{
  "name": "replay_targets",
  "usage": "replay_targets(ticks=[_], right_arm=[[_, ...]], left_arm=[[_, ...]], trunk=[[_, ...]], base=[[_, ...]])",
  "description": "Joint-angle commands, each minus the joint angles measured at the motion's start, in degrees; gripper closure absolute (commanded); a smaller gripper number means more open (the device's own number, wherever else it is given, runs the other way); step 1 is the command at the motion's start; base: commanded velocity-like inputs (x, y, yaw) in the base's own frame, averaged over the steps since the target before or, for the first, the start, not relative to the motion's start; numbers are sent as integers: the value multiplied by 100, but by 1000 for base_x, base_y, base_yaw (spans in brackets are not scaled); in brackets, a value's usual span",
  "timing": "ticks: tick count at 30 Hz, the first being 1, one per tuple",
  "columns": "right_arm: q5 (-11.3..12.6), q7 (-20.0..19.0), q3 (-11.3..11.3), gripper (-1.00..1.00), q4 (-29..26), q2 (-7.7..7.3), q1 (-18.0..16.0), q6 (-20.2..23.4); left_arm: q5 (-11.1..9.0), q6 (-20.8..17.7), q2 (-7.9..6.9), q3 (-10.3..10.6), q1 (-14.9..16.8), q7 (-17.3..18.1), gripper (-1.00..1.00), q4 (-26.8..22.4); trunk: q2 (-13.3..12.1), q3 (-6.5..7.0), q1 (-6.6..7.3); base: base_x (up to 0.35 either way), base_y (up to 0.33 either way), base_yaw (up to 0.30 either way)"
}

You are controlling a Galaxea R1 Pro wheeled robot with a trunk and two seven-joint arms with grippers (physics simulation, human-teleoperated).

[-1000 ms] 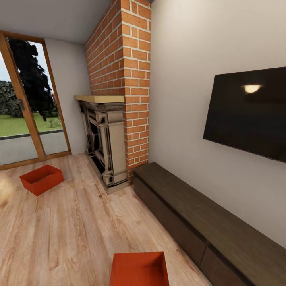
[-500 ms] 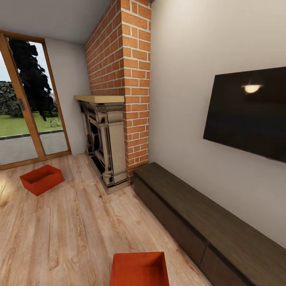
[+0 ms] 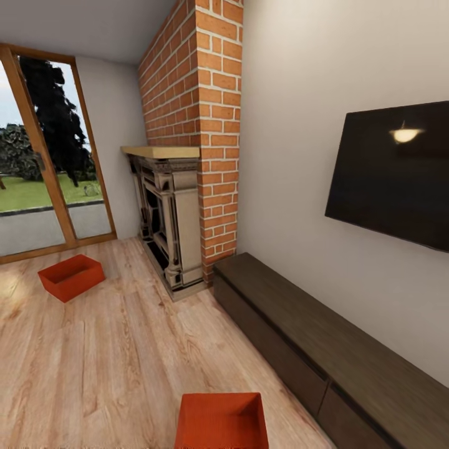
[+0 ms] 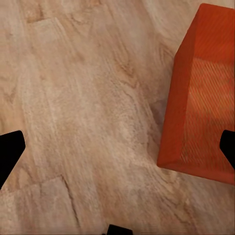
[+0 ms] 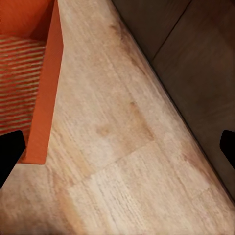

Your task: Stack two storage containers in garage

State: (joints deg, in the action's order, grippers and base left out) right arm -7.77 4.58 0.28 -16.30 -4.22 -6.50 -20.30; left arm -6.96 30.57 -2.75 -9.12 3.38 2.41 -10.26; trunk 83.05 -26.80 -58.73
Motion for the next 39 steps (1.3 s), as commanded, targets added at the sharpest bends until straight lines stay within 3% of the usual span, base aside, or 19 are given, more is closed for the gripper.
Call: replay_targets(ticks=[1, 6, 7, 8, 10, 11, 13, 14, 18, 20, 24, 39], right_arm=[[-62, 43, 2, -100, 2, 0, -4, -10], [-74, 46, -1, -100, -37, 3, -64, -8], [-58, 65, -1, -100, -47, 0, -438, 28], [-55, 70, -1, -100, -47, 0, -539, 35], [-52, 78, -6, -100, -48, 0, -687, 42], [-35, 85, -23, -100, -49, 0, -1032, 53], [4, 86, -38, -100, -49, -3, -1200, 57], [130, 85, -48, -100, -49, -11, -1375, 59], [609, 58, -48, -100, -43, -47, -1497, 61], [823, 49, -46, -100, -45, -72, -1516, 66], [976, 37, -45, -100, -42, -108, -1527, 69], [987, 39, -10, -100, -33, -105, -1529, 75]], left_arm=[[-58, 14, 0, 7, 4, 27, -100, 6], [-79, 11, 45, 11, 4, 30, -100, -23], [-61, -159, 45, 14, 4, 30, -100, -563], [-60, -415, 42, 15, 4, 22, -100, -794], [-60, -991, 37, 15, 4, 7, -100, -1256], [-63, -2376, 54, 17, 4, -14, -100, -2580], [-68, -3021, 68, 27, 4, 4, -100, -3309], [-69, -3790, 127, 84, 23, 22, -100, -4185], [-56, -4660, 291, 403, 236, 15, -100, -4958], [-43, -4839, 327, 589, 431, 1, -100, -5047], [-35, -4953, 346, 743, 586, -6, -100, -5040], [-33, -4964, 350, 764, 611, -13, -100, -5030]], trunk=[[3, -15, 0], [3, -59, 0], [3, -68, 0], [3, -77, 0], [3, -94, 0], [3, -103, 0], [3, -121, 0], [3, -130, 0], [3, -166, 0], [3, -184, 0], [3, -221, 0], [3, -361, 0]], base=[[0, 0, 106], [0, 0, 117], [0, 0, 124], [0, 0, 124], [0, 0, 124], [0, 0, 123], [0, 0, 120], [0, 0, 98], [0, 0, 48], [0, 0, 11], [0, 0, 3], [0, 0, 0]])
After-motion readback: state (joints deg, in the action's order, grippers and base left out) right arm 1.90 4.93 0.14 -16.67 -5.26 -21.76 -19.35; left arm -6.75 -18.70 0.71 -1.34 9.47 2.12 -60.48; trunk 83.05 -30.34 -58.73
